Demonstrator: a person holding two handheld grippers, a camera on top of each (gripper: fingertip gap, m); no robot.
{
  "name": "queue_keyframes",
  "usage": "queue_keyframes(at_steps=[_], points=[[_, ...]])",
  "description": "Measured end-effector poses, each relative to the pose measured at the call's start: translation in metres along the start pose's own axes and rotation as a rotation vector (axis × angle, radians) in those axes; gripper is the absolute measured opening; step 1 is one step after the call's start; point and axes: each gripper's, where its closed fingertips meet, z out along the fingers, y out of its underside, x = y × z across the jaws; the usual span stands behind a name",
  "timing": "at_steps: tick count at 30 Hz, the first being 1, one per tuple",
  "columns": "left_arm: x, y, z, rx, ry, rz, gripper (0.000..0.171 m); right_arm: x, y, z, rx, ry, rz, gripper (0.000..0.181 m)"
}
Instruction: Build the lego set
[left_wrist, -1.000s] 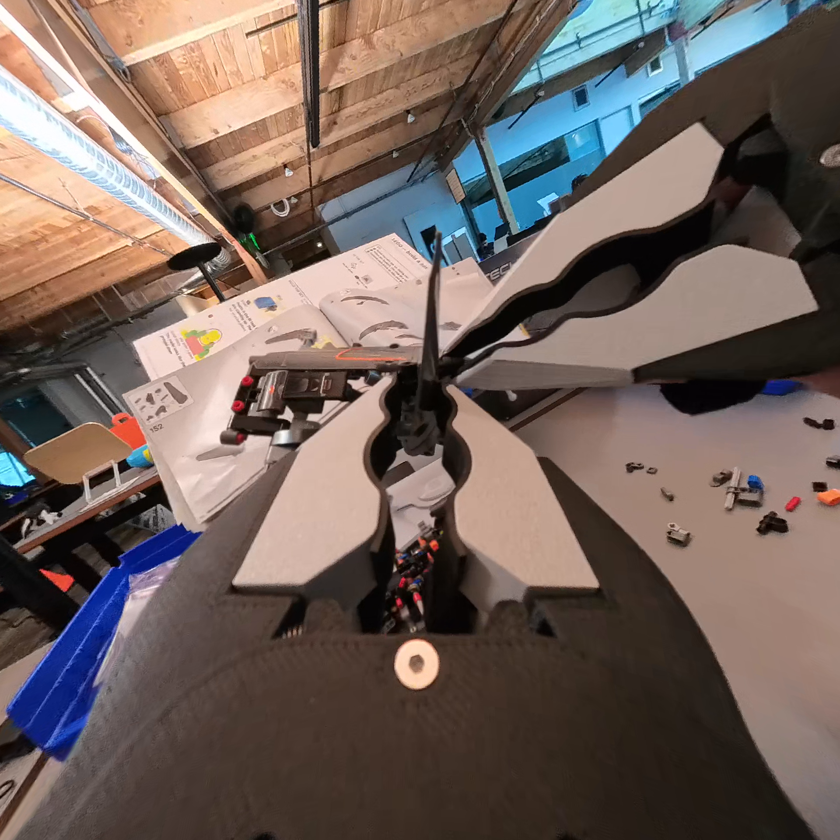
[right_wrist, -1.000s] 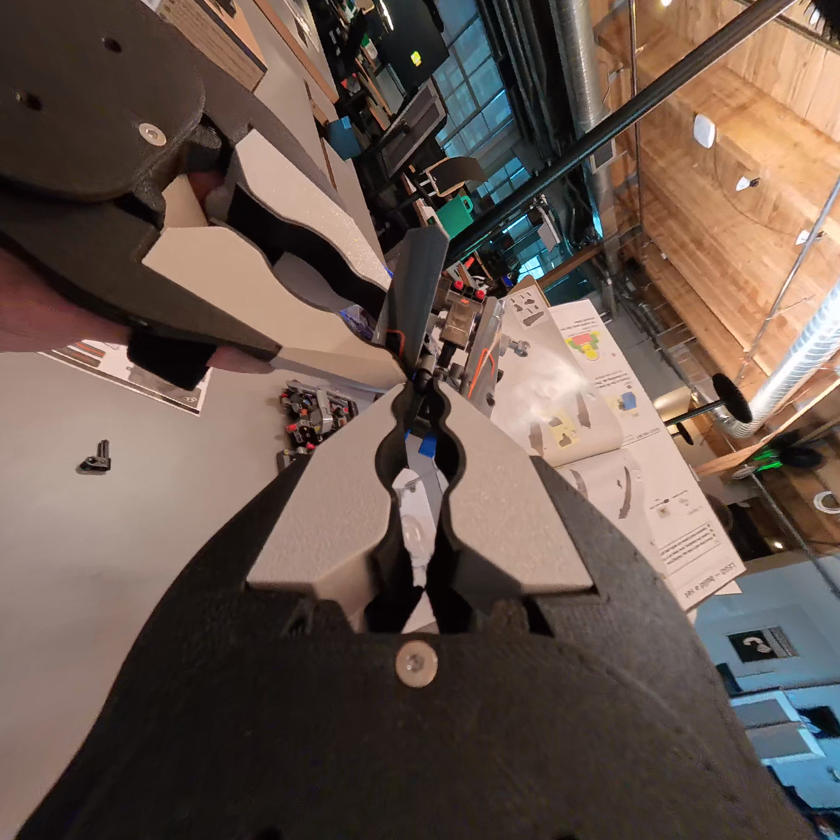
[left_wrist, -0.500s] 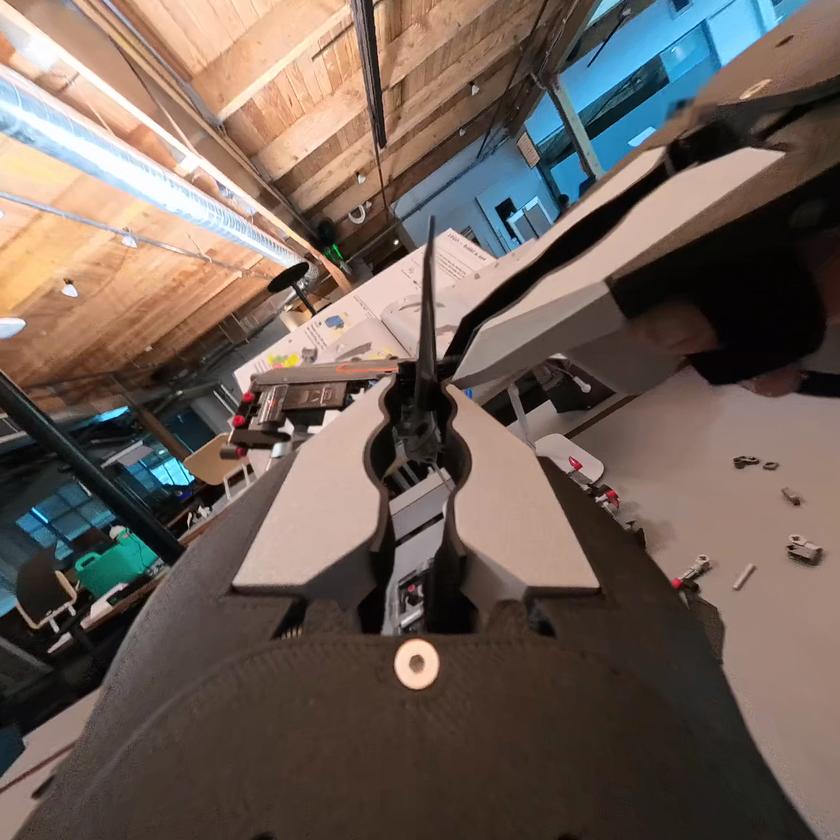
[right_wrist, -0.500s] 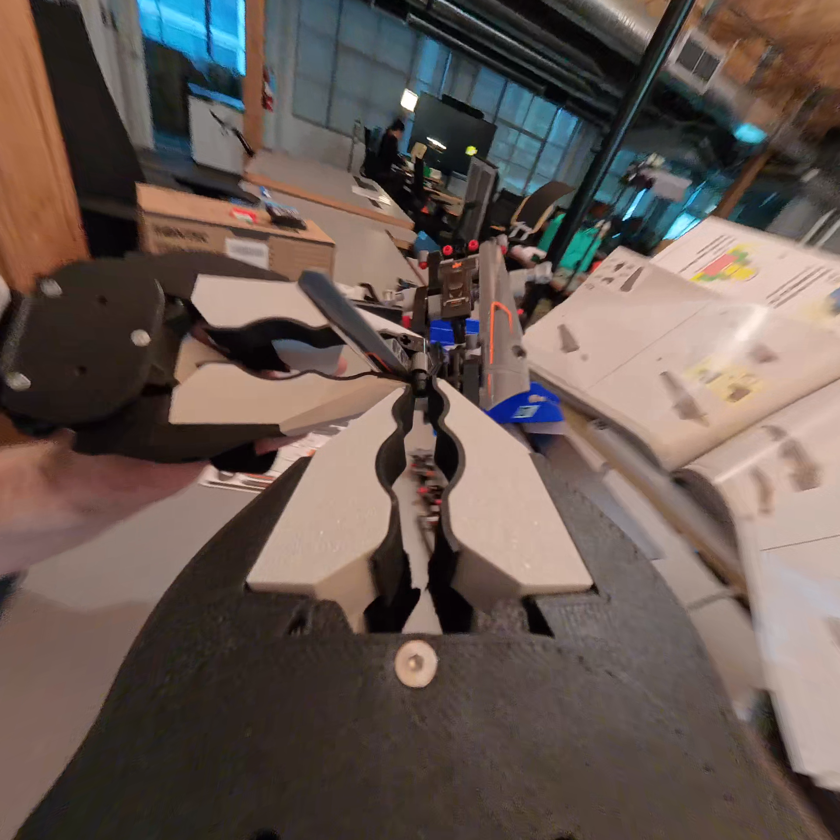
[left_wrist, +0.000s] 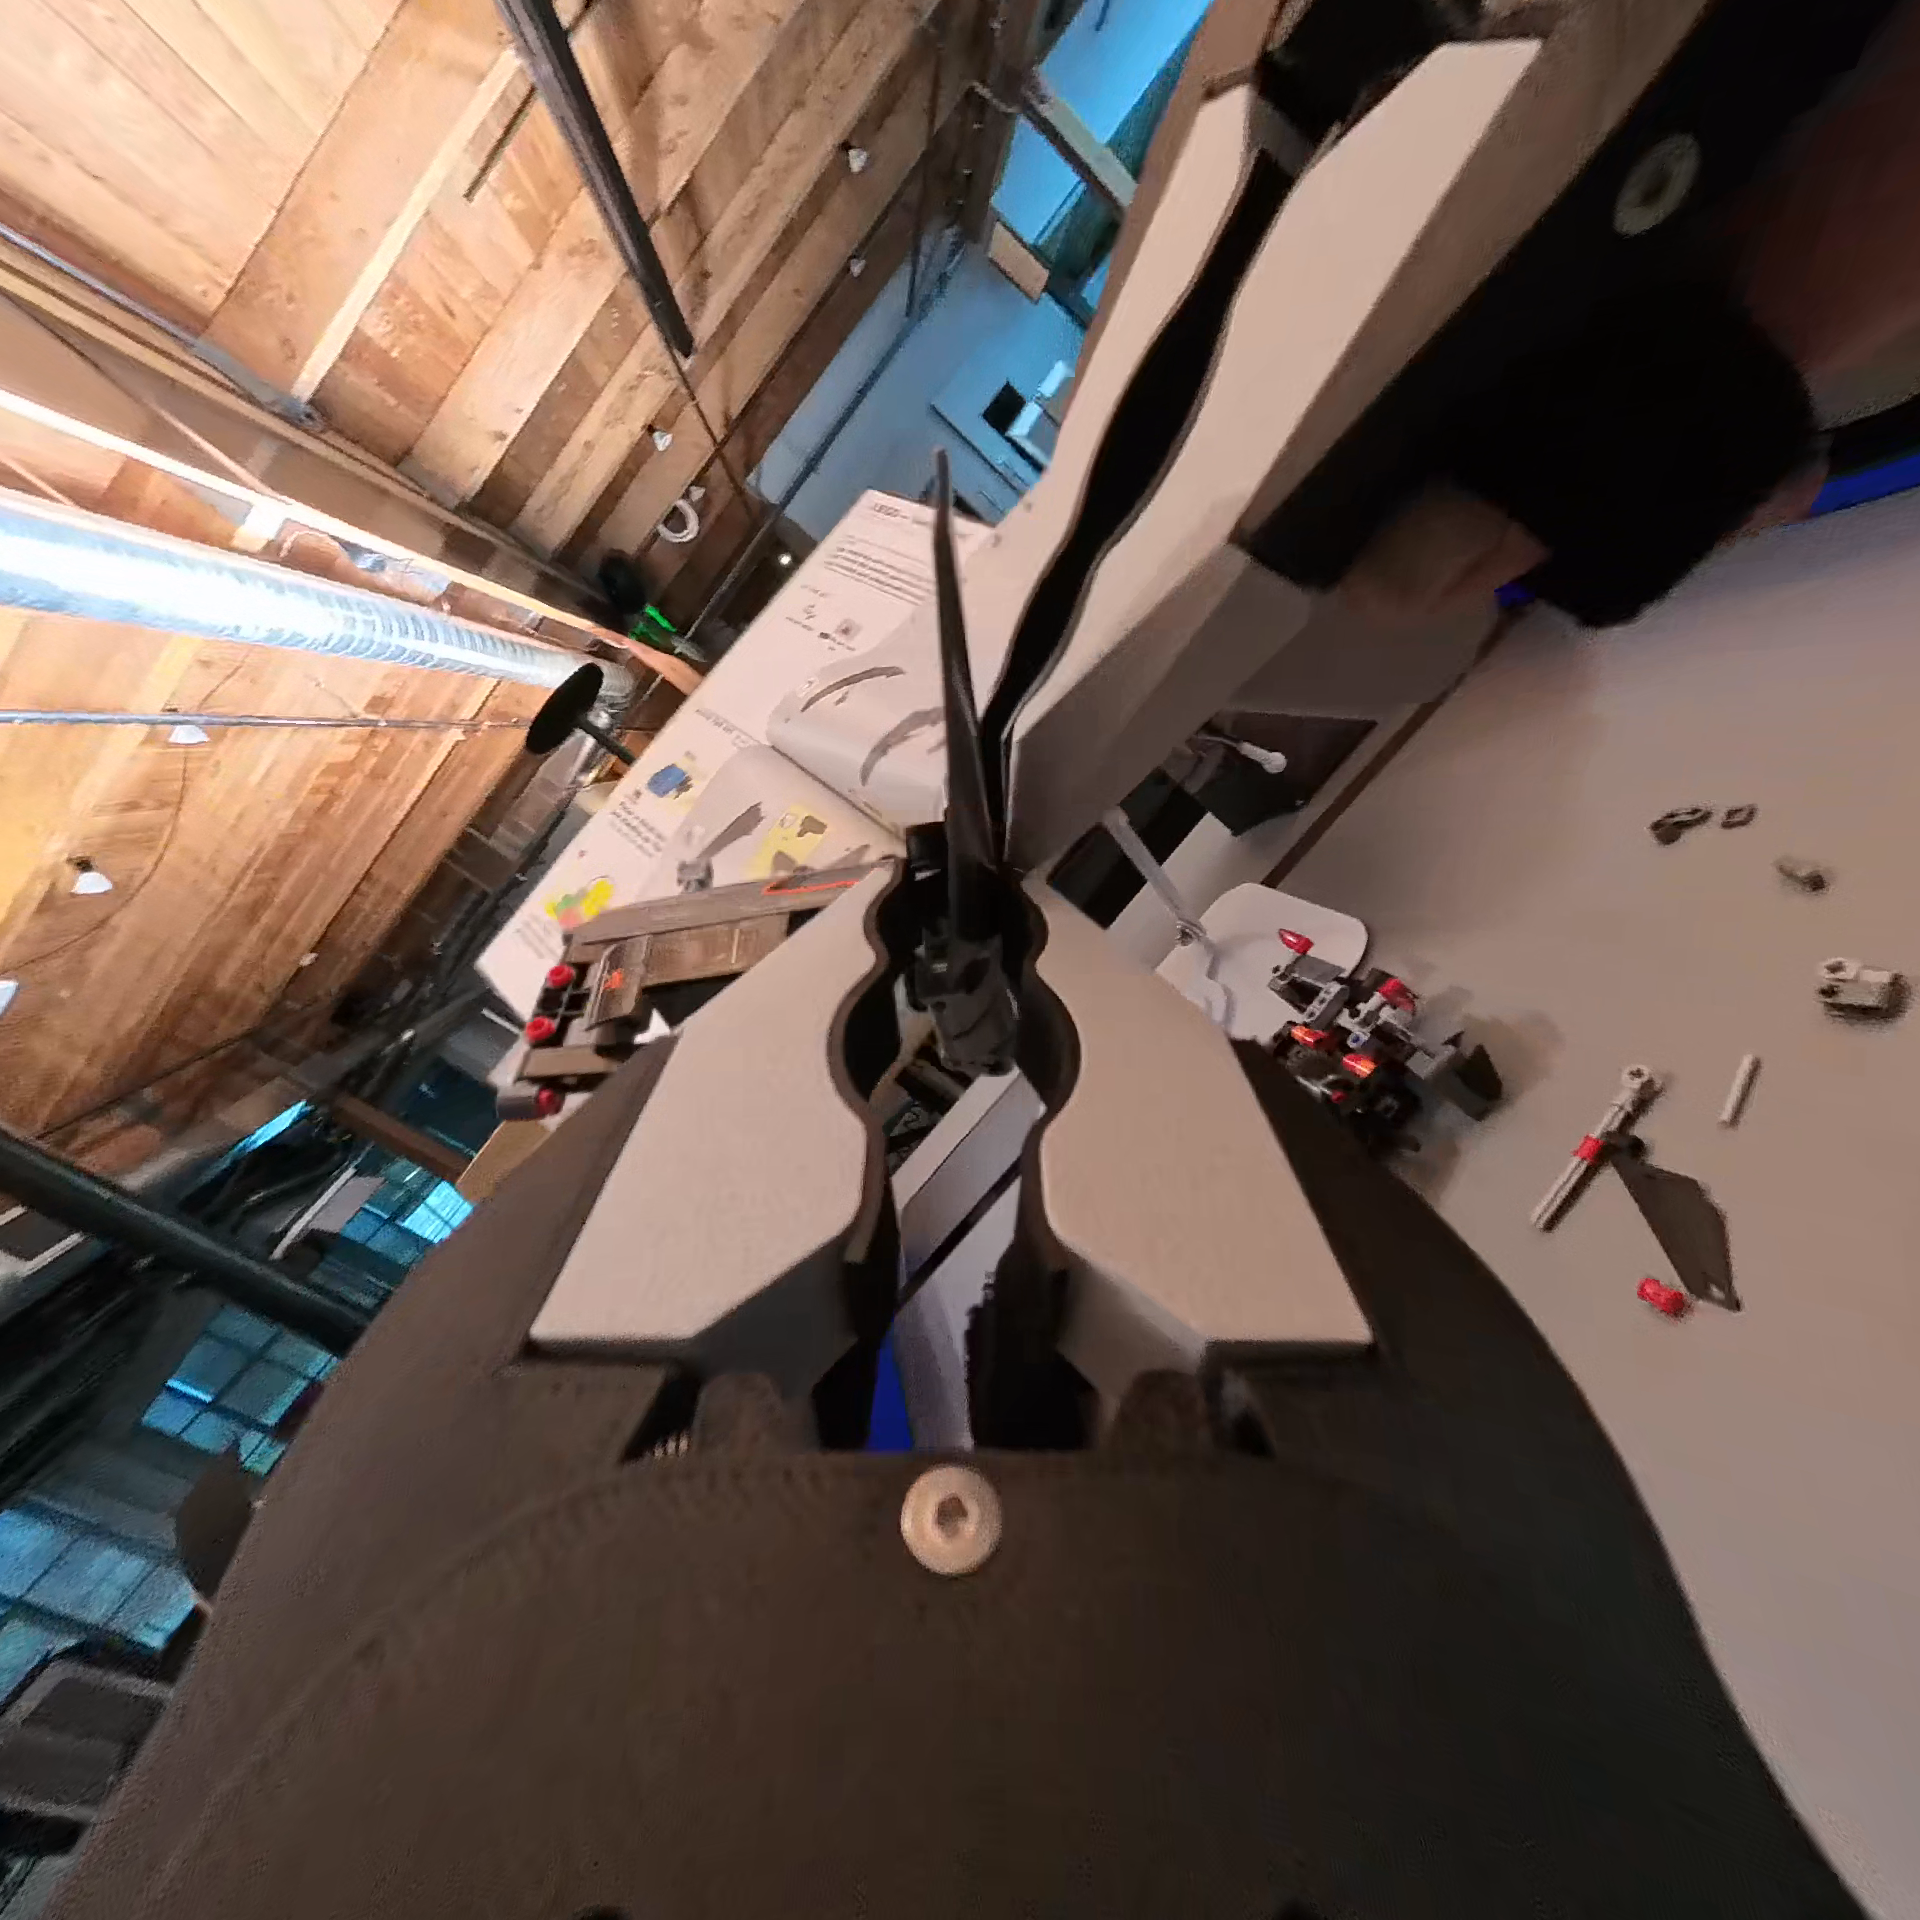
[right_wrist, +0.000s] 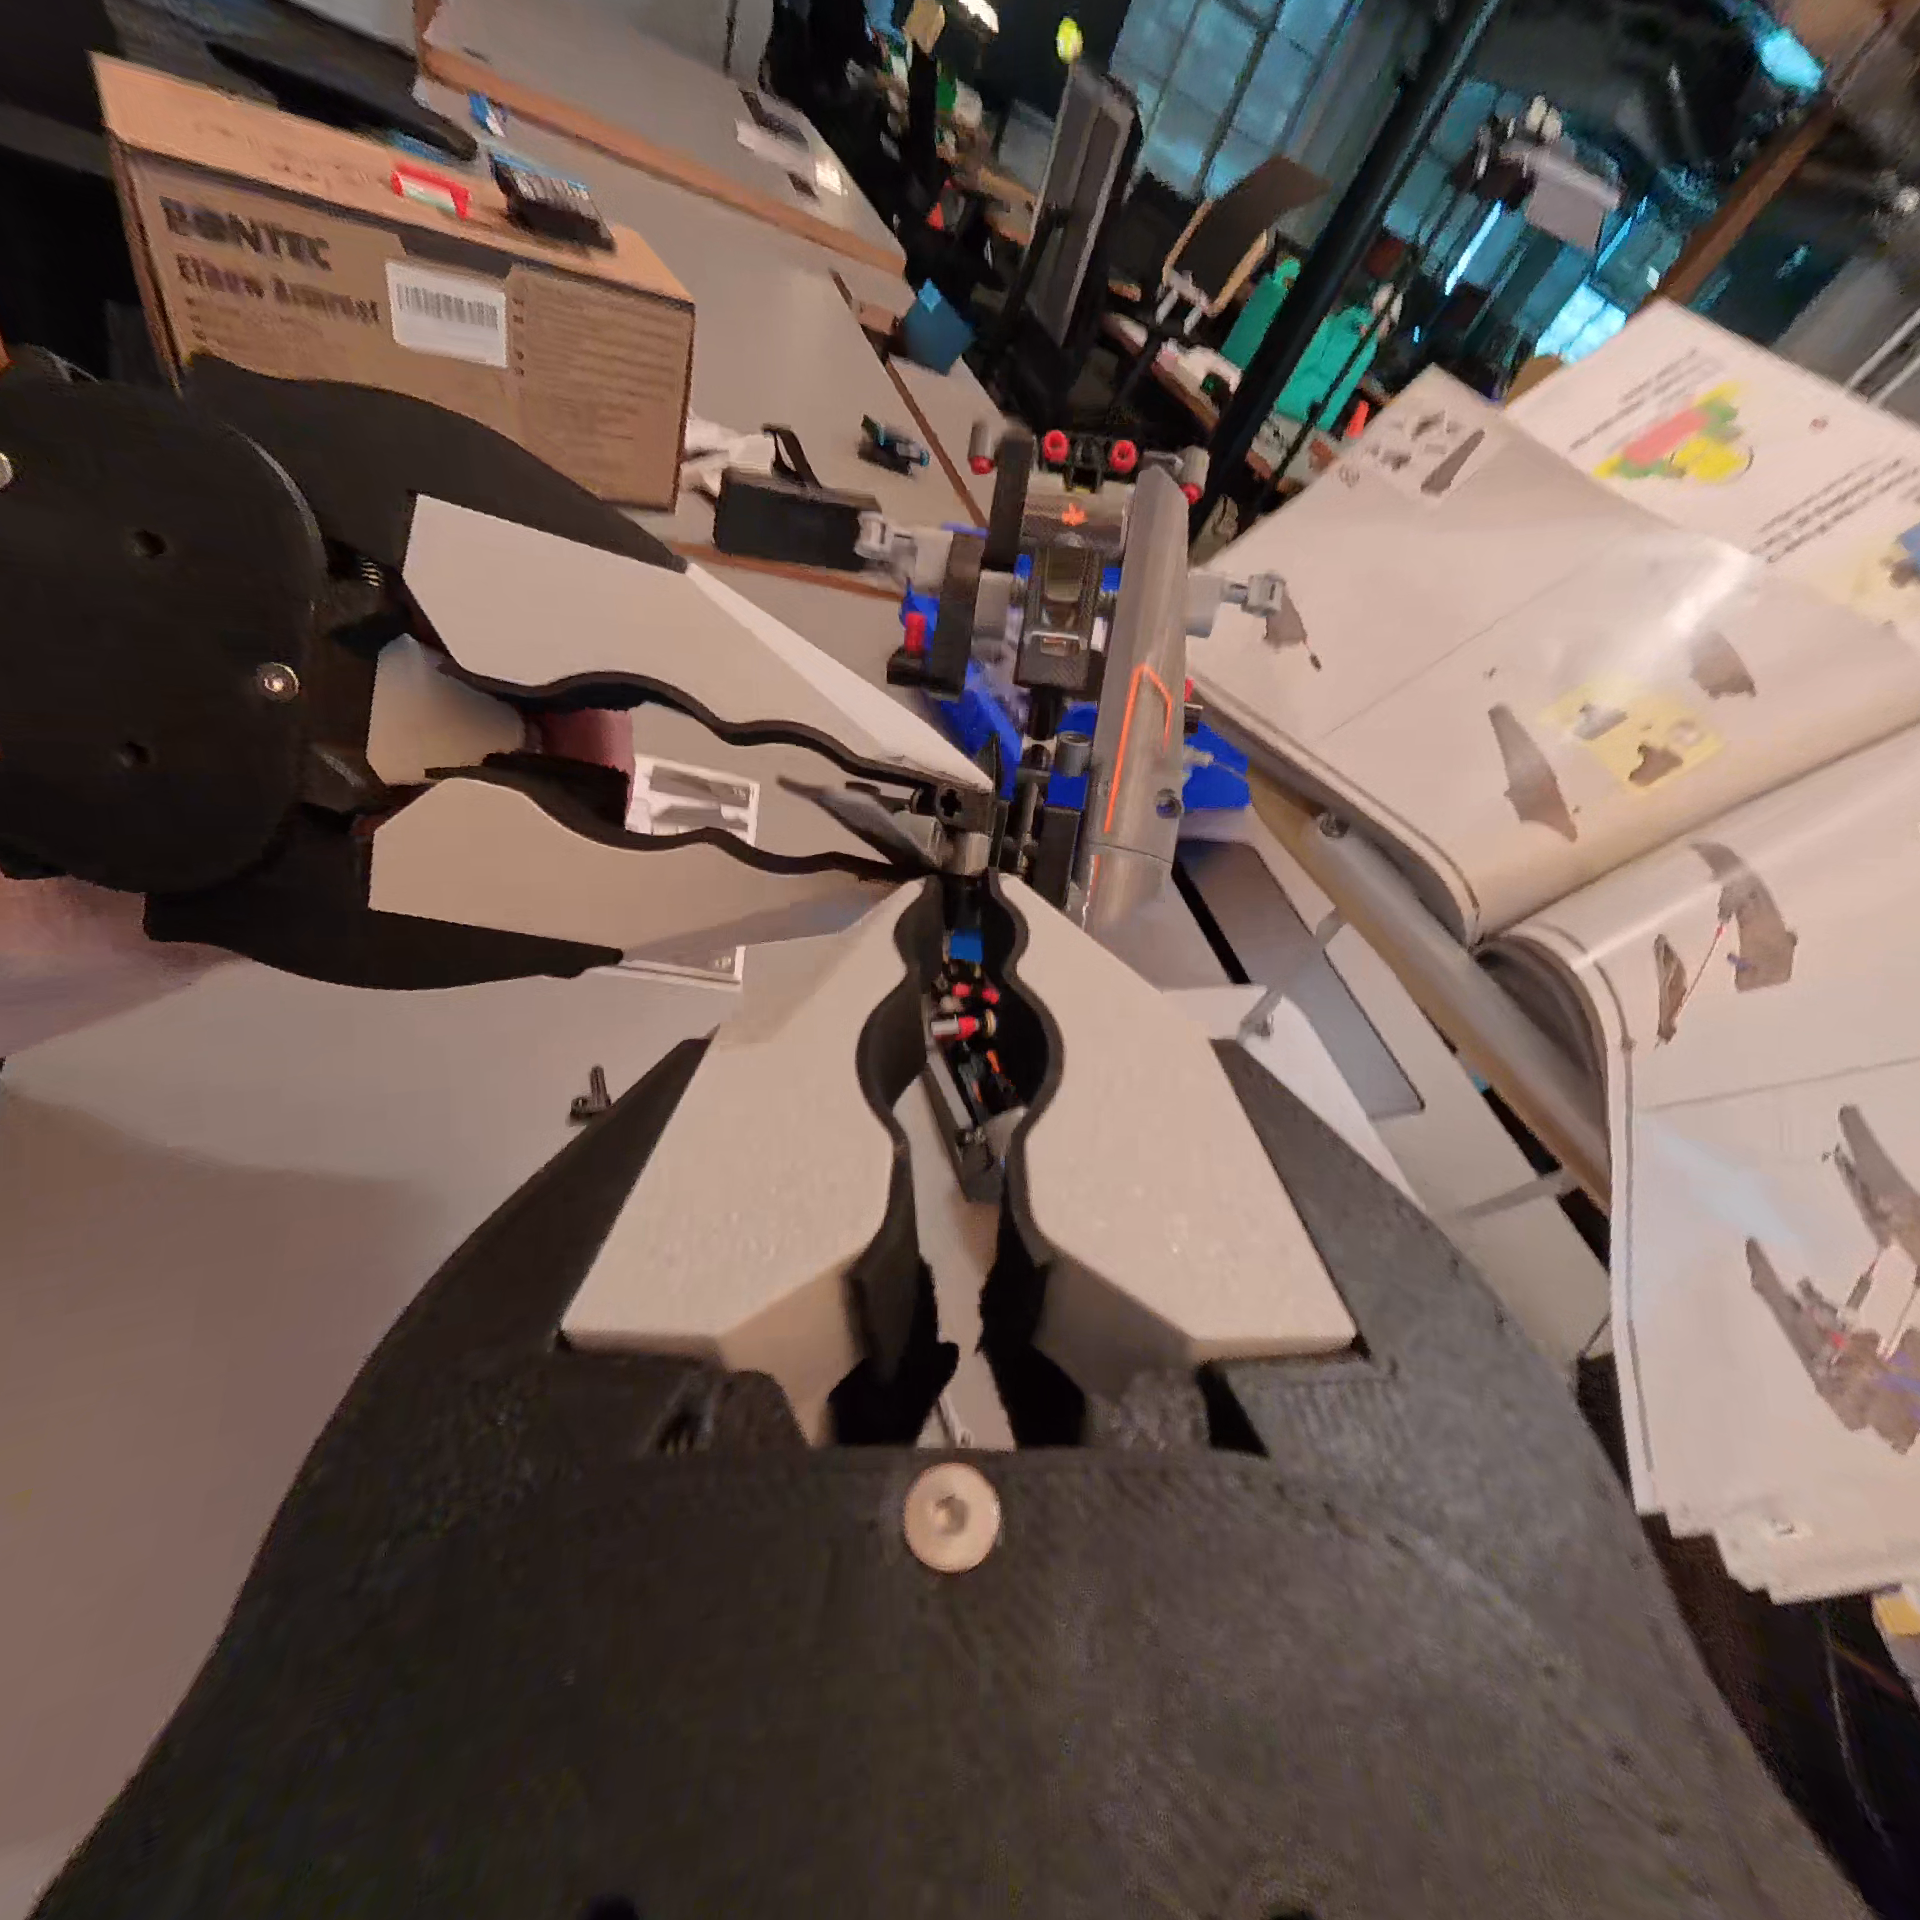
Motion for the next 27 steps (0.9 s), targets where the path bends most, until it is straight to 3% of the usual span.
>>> queue_keyframes(at_steps=[7, 17, 24, 27], points=[[0.034, 0.015, 0.017, -0.001, 0.071, -0.16, 0.014, 0.006, 0.039, -0.001, -0.143, 0.138, 0.044, 0.004], [0.079, 0.047, 0.019, -0.071, 0.157, -0.248, 0.013, -0.007, 0.089, 0.009, -0.142, 0.224, 0.254, 0.004], [0.092, 0.054, 0.023, -0.075, 0.203, -0.316, 0.013, -0.006, 0.103, 0.01, -0.222, 0.261, 0.046, 0.004], [0.089, 0.053, 0.024, -0.069, 0.185, -0.321, 0.012, -0.005, 0.099, 0.011, -0.127, 0.209, 0.25, 0.004]])
